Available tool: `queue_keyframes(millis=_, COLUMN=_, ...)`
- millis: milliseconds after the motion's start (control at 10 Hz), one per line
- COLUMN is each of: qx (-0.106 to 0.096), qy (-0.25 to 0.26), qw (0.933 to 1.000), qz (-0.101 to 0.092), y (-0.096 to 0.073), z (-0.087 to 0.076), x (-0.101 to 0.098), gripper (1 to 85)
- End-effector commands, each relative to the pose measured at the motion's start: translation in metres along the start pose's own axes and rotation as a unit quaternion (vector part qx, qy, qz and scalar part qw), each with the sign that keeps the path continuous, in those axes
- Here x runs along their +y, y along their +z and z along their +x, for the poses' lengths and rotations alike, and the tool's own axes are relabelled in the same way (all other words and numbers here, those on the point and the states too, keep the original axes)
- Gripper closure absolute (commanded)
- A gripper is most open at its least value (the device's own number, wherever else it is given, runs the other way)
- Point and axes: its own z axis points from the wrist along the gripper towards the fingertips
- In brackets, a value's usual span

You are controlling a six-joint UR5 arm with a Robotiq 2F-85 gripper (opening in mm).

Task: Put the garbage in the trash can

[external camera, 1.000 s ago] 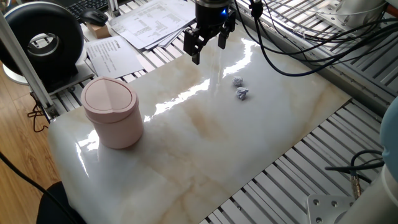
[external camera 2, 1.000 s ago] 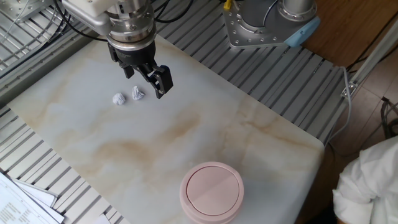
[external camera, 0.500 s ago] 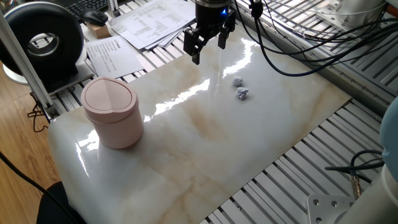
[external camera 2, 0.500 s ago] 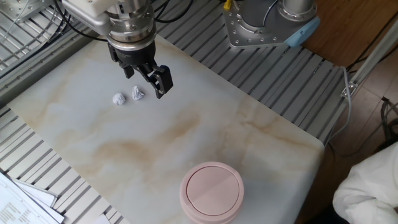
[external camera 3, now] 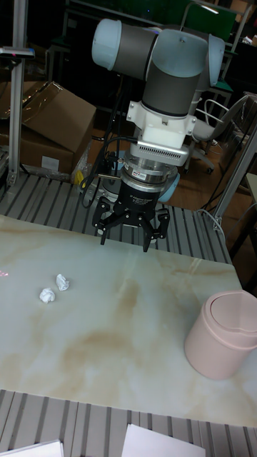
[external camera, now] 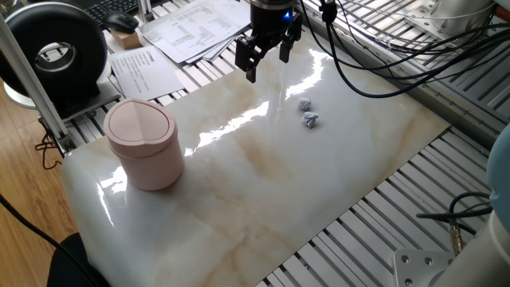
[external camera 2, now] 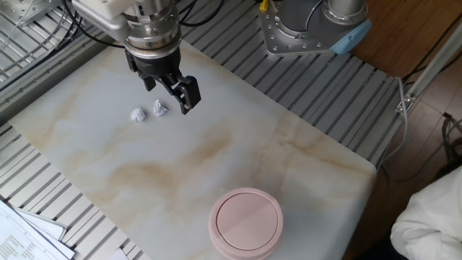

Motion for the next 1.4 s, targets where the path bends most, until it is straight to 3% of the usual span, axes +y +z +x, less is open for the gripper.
queue_keyframes(millis=0, qx=0.000, qy=0.000, qw=1.0000, qz=0.000, y=0.000, z=0.000, x=0.002, gripper=1.7)
queue_keyframes(millis=100, qx=0.049, qy=-0.084, qw=0.9952, qz=0.008, y=0.001, z=0.027, x=-0.004, gripper=40.0)
queue_keyframes(millis=300, qx=0.039, qy=-0.093, qw=0.9946, qz=0.024, y=0.007, z=0.026, x=-0.011, gripper=43.0)
queue_keyframes(millis=500, qx=0.005, qy=-0.118, qw=0.9929, qz=0.014, y=0.015, z=0.020, x=-0.016, gripper=40.3)
queue_keyframes(millis=600, qx=-0.002, qy=-0.121, qw=0.9926, qz=0.009, y=0.015, z=0.017, x=-0.013, gripper=36.0)
queue_keyframes(millis=700, qx=0.015, qy=-0.113, qw=0.9933, qz=0.021, y=0.015, z=0.025, x=-0.020, gripper=36.0)
queue_keyframes(millis=900, qx=0.044, qy=-0.092, qw=0.9927, qz=0.064, y=0.012, z=0.038, x=-0.044, gripper=35.7)
queue_keyframes(millis=1100, qx=0.051, qy=-0.087, qw=0.9937, qz=0.050, y=0.019, z=0.046, x=-0.048, gripper=39.0)
queue_keyframes(millis=1300, qx=0.026, qy=-0.120, qw=0.9922, qz=0.016, y=0.042, z=0.036, x=-0.064, gripper=38.0)
